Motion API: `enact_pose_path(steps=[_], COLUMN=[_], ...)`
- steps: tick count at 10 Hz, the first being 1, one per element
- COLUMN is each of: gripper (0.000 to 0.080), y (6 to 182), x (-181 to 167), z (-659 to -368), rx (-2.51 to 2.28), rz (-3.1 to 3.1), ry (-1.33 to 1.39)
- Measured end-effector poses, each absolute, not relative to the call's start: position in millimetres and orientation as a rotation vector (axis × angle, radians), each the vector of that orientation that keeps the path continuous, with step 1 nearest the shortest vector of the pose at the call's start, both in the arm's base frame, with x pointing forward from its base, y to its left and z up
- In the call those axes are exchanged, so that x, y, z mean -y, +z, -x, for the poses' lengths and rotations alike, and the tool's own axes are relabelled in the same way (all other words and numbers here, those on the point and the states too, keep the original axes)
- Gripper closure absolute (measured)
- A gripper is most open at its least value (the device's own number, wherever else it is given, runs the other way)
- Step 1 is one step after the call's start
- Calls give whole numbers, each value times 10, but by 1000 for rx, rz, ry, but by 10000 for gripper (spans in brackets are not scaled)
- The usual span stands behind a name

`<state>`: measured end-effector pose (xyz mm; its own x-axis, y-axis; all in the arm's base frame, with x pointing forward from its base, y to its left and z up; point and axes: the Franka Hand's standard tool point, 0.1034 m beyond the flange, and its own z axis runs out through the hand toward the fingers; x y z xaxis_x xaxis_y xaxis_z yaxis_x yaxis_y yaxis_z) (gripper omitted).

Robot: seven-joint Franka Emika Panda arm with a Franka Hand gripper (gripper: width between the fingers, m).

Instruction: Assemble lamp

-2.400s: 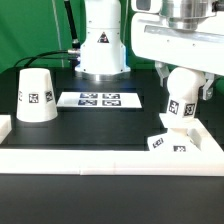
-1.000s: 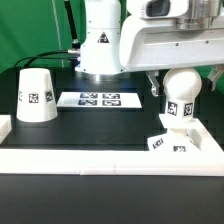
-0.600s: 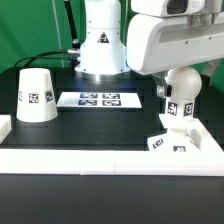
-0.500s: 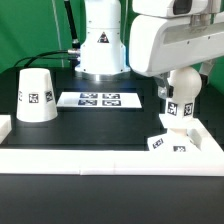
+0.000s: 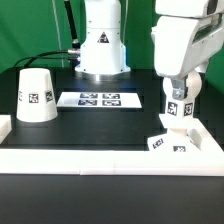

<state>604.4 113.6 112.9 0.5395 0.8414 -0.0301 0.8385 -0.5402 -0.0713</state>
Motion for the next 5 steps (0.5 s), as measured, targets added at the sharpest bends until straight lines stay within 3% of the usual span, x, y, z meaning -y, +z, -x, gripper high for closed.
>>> enact_pose_path(steps=[5], gripper=[101], y=[1124], x=[-1066], z=[-6054], rx=[1922], rz=[2439], ry=[98])
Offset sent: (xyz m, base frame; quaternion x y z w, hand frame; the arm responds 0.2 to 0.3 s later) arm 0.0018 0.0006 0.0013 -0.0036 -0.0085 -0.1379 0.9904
